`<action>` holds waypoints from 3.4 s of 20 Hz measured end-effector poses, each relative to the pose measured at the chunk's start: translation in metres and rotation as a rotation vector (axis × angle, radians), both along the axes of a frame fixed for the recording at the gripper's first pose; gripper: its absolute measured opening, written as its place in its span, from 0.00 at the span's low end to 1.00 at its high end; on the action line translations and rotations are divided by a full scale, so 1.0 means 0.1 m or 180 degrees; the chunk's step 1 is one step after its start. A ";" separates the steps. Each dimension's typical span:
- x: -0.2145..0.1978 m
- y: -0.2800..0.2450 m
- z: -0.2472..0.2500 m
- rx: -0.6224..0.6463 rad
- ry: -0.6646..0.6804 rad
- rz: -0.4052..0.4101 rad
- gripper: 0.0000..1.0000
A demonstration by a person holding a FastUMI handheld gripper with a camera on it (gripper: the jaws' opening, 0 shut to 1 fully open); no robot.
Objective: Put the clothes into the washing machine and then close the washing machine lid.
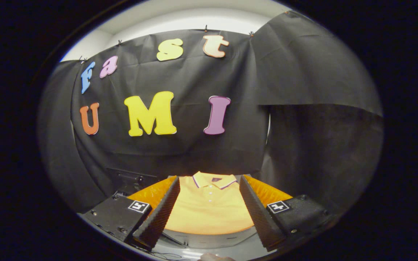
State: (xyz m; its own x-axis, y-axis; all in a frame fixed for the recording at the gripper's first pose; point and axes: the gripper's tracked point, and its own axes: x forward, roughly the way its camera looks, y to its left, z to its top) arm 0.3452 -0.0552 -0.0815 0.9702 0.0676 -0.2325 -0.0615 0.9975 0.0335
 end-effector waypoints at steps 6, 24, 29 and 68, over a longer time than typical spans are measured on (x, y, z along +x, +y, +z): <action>0.70 0.02 -0.49 0.0029 0.0365 0.0034 1.00; 1.39 0.05 -1.80 0.0117 0.1645 -0.0195 1.00; 1.40 0.06 -1.84 -0.0084 0.1695 -0.0193 1.00; 0.97 0.54 -0.77 0.0549 0.1027 0.0466 0.05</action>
State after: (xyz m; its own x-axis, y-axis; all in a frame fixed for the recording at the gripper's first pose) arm 0.4418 -0.0011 -0.1581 0.8263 0.2647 -0.4971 -0.1617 0.9570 0.2408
